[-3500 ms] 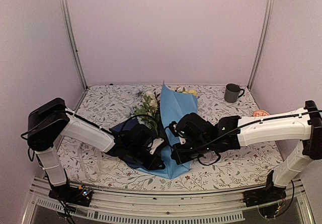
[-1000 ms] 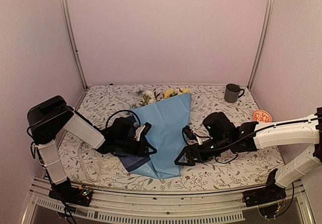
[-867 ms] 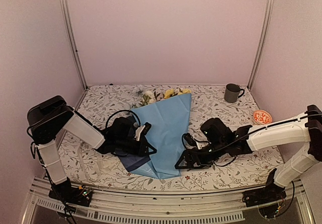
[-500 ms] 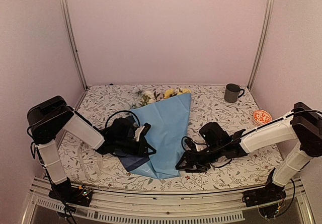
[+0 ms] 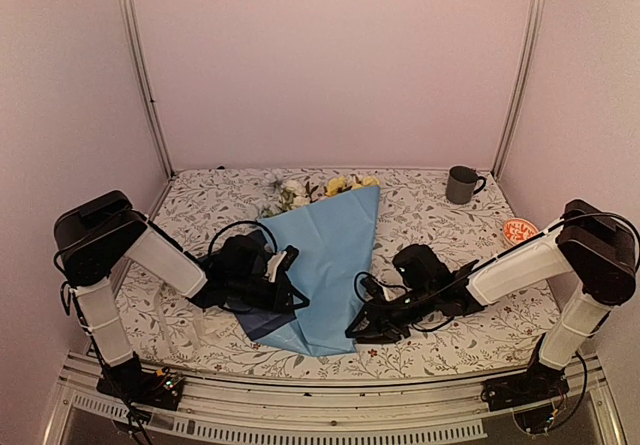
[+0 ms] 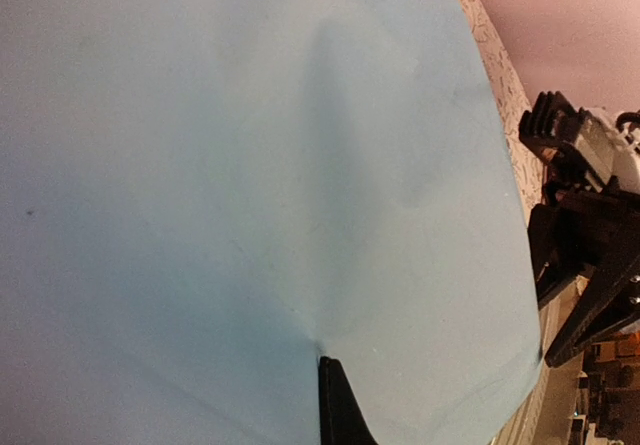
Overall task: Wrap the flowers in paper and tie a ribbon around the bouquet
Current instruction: Press the fold line on the 2/3-folded wrapping paper.
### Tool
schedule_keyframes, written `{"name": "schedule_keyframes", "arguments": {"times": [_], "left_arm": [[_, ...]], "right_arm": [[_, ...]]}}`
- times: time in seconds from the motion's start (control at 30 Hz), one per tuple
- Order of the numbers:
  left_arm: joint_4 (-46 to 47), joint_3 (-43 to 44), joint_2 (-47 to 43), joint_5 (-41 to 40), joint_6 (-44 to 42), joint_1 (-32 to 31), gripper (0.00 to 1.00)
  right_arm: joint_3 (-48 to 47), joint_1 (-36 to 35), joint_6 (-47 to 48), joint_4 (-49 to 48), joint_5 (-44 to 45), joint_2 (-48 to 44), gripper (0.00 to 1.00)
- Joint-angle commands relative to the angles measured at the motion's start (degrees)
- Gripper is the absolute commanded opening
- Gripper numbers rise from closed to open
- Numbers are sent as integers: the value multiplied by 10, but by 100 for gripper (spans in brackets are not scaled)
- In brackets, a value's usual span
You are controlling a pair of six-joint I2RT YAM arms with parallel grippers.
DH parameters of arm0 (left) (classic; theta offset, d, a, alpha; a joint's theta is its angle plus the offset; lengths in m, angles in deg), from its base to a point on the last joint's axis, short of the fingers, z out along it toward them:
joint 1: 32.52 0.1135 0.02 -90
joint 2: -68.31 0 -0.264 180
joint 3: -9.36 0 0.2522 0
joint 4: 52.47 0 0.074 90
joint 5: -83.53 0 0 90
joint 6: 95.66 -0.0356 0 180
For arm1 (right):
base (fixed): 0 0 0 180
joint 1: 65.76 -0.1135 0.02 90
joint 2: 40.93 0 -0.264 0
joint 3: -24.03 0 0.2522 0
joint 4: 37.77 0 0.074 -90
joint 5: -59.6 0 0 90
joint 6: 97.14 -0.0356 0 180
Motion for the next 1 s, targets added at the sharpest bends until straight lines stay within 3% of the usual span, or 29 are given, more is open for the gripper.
{"name": "schedule_keyframes", "arguments": {"times": [0.0,0.13,0.2,0.23,0.7,0.77,0.87,0.97], "left_arm": [[-6,-7,0,-2,-9,8,0],[-10,-7,3,-3,-10,8,0],[-9,-7,4,0,-11,7,0],[-8,-7,4,2,-12,7,0],[48,-3,20,48,-13,-47,0],[53,-3,32,48,-7,-50,0],[57,-7,40,43,-4,-50,0],[53,-5,40,43,-12,-50,0]], "right_arm": [[-4,3,-9,-20,-21,11,37],[2,4,-18,-20,-25,14,21],[8,5,-20,-19,-21,8,3],[13,6,-24,-18,-19,4,0],[84,11,-19,32,-23,-63,0],[98,8,-21,31,-31,-73,5],[119,8,-25,46,-37,-97,22],[98,23,10,133,-2,-146,32]]}}
